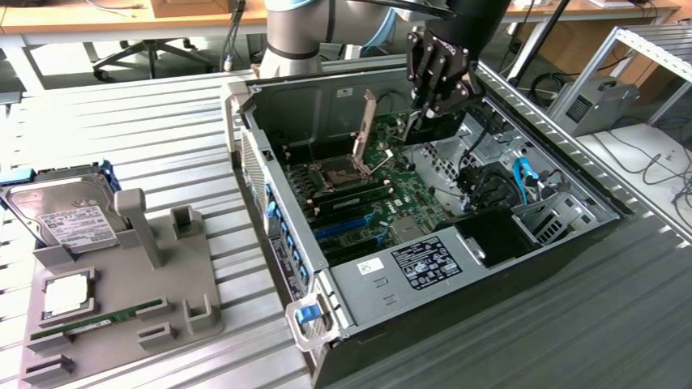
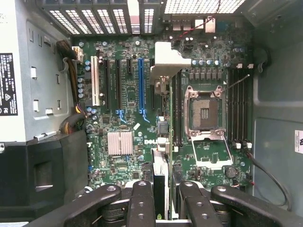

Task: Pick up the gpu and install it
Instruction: 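Insert the gpu into the slot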

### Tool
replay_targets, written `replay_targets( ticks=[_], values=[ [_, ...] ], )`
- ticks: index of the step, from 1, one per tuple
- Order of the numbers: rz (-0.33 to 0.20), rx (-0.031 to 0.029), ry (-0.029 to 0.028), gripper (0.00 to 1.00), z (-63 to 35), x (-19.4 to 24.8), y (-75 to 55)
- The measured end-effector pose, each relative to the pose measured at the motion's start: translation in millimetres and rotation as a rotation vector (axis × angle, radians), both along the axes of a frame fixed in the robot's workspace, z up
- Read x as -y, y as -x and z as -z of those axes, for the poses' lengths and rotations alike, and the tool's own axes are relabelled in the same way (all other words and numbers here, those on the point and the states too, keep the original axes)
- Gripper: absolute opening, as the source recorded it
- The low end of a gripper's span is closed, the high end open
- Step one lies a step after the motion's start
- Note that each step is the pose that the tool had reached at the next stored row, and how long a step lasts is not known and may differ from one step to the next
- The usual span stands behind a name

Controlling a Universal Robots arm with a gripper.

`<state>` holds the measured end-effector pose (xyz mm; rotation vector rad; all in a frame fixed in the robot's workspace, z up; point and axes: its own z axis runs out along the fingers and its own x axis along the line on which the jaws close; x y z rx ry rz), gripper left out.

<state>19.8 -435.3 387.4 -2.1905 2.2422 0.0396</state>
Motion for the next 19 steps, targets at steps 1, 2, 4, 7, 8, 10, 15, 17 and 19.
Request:
replay_targets(
  ticks=[1,2,4,7,8,10,15,17,19],
  values=[
    [0.0,0.0,-0.0001,0.26,0.1,0.2,0.0],
    [0.0,0.0,0.0,0.26,0.2,0.4,0.0],
    [0.0,0.0,-0.0001,0.26,0.3,0.7,0.0],
    [0.0,0.0,-0.0001,0.26,0.5,1.5,0.0],
    [0.0,0.0,-0.0001,0.26,0.6,1.7,0.0],
    [0.0,0.0,-0.0001,0.26,0.7,2.1,0.0],
    [0.0,0.0,-0.0001,0.26,1.2,3.7,0.0],
    [0.0,0.0,0.0,0.26,1.2,4.1,0.0],
    [0.0,0.0,0.0,0.26,1.3,4.4,0.0]
  ],
)
